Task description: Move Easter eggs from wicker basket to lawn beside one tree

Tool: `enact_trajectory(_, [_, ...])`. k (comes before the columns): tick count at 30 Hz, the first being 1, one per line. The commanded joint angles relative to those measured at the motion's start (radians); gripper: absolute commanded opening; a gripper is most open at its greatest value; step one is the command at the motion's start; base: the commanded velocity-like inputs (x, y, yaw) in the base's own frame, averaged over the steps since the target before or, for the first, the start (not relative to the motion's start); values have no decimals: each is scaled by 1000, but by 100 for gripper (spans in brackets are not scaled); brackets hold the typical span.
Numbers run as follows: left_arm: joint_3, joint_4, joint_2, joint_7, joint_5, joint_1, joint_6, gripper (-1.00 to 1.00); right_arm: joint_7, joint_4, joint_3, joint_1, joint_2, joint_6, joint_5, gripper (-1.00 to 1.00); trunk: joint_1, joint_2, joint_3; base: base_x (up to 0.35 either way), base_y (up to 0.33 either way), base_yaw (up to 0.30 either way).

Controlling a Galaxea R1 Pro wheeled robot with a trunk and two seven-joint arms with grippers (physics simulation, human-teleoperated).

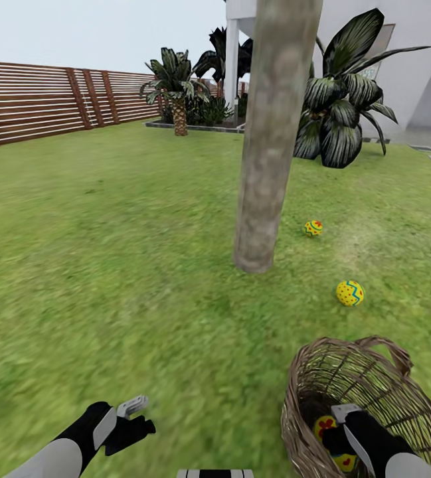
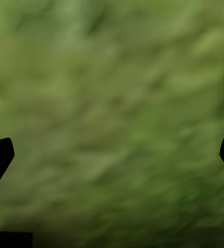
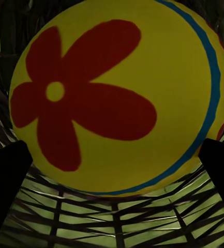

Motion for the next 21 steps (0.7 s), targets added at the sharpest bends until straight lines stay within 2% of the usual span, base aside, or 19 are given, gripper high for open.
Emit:
enact_trajectory(1, [1, -1, 0, 1, 8, 0, 6, 100, 6, -2, 5, -1, -1, 6, 6, -100, -1, 0, 3, -35, 0, 0])
enact_trajectory(16, [1, 3, -6, 3, 7, 0, 6, 100, 5, 1, 5, 0, 15, 5, 6, -100, -7, 3, 61, -7, 0, 0])
enact_trajectory(21, [1, 3, -8, 3, 7, 0, 6, 100, 5, 1, 5, -1, 16, 5, 6, -100, -10, 5, 81, -154, 35, 0])
